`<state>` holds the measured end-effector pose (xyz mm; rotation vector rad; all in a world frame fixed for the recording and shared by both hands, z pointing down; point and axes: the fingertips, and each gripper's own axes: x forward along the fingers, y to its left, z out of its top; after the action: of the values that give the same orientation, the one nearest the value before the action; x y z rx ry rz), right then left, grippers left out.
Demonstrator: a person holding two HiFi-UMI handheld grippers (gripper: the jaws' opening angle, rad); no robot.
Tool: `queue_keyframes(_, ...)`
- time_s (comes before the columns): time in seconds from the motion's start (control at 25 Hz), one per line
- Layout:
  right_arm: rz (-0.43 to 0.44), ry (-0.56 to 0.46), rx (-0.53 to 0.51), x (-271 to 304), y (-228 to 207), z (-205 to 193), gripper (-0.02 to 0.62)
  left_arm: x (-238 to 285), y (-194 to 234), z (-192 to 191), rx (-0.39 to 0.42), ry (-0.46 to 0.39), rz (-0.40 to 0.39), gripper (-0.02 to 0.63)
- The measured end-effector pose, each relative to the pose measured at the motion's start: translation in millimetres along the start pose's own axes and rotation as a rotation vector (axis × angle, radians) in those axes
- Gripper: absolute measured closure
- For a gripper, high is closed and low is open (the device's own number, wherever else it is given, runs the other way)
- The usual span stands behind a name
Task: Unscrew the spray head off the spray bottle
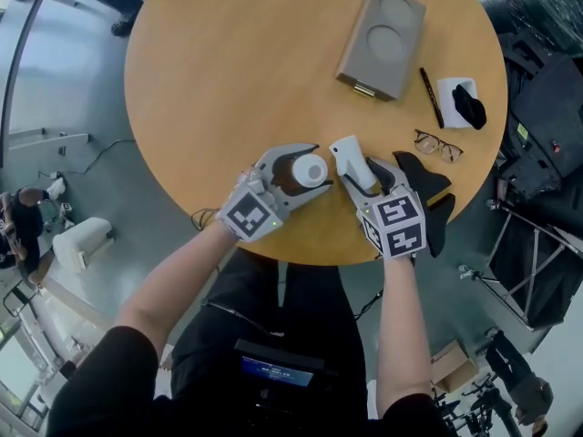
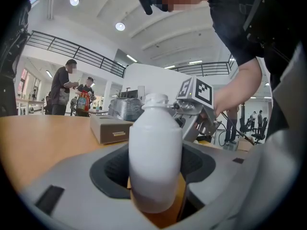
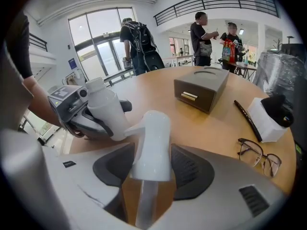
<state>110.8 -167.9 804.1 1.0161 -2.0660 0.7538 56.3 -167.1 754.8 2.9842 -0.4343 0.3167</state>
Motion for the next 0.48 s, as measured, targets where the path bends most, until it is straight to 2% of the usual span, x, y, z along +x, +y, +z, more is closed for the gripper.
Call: queue_keyframes(0.48, -0.009, 0.040, -0.043, 13.2, 11.9, -10.3, 0.339, -16.7, -2.7, -29.8, 0.024, 0.124, -0.021, 0.294)
